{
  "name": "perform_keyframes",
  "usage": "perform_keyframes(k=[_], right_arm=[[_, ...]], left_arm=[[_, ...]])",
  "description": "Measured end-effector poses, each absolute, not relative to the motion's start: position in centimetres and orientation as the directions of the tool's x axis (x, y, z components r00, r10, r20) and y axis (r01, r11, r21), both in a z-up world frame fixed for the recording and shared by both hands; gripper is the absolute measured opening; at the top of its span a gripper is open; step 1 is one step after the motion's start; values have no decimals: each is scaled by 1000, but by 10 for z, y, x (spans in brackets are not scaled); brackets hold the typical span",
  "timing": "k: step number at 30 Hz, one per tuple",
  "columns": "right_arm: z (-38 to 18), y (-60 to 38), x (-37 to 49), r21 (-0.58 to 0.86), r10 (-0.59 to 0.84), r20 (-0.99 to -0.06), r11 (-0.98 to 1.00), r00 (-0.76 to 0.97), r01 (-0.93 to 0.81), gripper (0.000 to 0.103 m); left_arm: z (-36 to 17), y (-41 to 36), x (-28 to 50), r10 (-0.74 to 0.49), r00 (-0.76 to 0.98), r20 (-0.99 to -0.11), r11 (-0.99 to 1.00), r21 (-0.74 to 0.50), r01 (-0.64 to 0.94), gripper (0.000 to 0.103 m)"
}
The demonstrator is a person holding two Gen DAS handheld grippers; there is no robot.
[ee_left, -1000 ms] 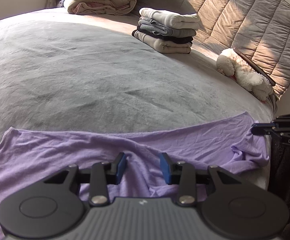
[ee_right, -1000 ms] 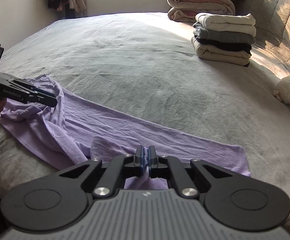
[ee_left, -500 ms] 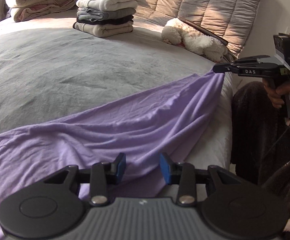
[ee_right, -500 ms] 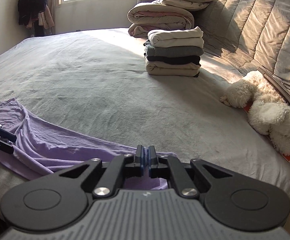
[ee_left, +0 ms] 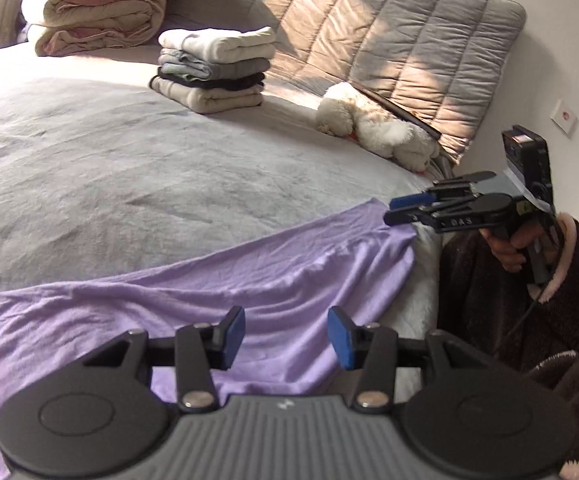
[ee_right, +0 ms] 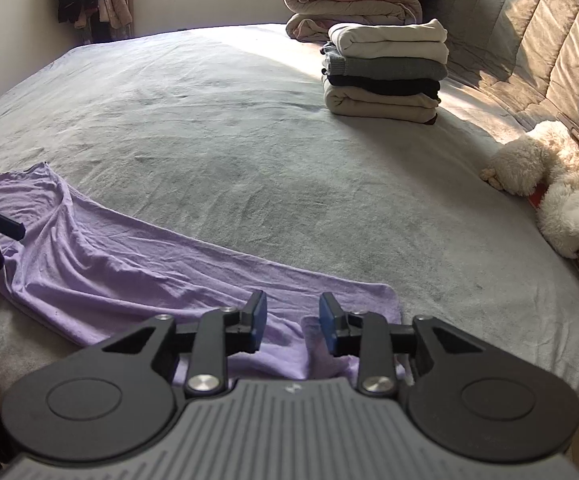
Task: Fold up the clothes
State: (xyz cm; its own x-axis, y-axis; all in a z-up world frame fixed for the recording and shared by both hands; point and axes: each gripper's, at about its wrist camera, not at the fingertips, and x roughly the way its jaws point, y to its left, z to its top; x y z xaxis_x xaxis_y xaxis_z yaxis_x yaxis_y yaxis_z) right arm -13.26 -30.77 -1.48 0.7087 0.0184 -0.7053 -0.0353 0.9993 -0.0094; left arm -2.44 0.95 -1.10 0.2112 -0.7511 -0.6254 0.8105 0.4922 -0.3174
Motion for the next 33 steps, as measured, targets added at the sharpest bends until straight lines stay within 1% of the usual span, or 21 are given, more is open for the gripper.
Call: perform_keyframes(k=[4,9,11,13,14,15,18,19,20,21,23,24,26,29,32,33], right_arm=[[-25,-289,-117,-14,97,-721,988,686,-154,37],[-39,-279,-103,-10,159,-730,970,665,-242,37],[-41,-278,-100,-6,170,-732,967,660,-256,34],[-42,-277,-99,1,189,-731,961,656,-276,26],[-42,-277,-99,6,199,-729,958,654,-285,24],[-42,-276,-98,12,209,-728,956,653,-293,23],[-42,-274,-96,20,234,-724,947,648,-320,22],[-43,-273,-95,19,240,-726,944,645,-329,21],[-44,-271,-95,16,242,-729,941,640,-338,21],[-45,-270,-94,13,245,-732,938,636,-347,18],[-47,-268,-94,7,251,-738,931,626,-364,10],[-48,-267,-94,5,252,-739,929,625,-370,4],[-48,-265,-96,-3,250,-733,929,633,-370,2],[-42,-264,-104,-37,223,-704,936,675,-349,1],[-33,-263,-114,-74,197,-660,943,725,-324,1],[-29,-263,-116,-85,189,-644,946,741,-314,1]], left_arm=[[-21,17,-2,-685,304,-662,617,-306,725,45],[-24,46,27,-538,496,-681,785,-193,588,45],[-25,58,38,-468,563,-681,841,-147,521,46],[-26,70,50,-392,623,-677,888,-102,448,46],[-26,76,55,-355,648,-673,908,-82,412,46],[-27,81,60,-337,660,-672,918,-79,389,46],[-35,89,70,-301,669,-680,932,-63,356,45],[-38,89,71,-292,667,-686,934,-56,352,43],[-42,89,73,-278,670,-688,938,-44,344,37],[-44,88,74,-268,677,-685,940,-31,340,32],[-45,87,73,-266,683,-680,940,-27,339,30],[-45,86,73,-265,687,-677,941,-26,337,26],[-45,86,72,-262,693,-671,942,-24,333,22],[-45,87,72,-263,698,-666,946,-38,321,21],[-41,91,70,-258,715,-650,953,-51,297,22],[-40,92,70,-256,722,-643,955,-51,293,25]])
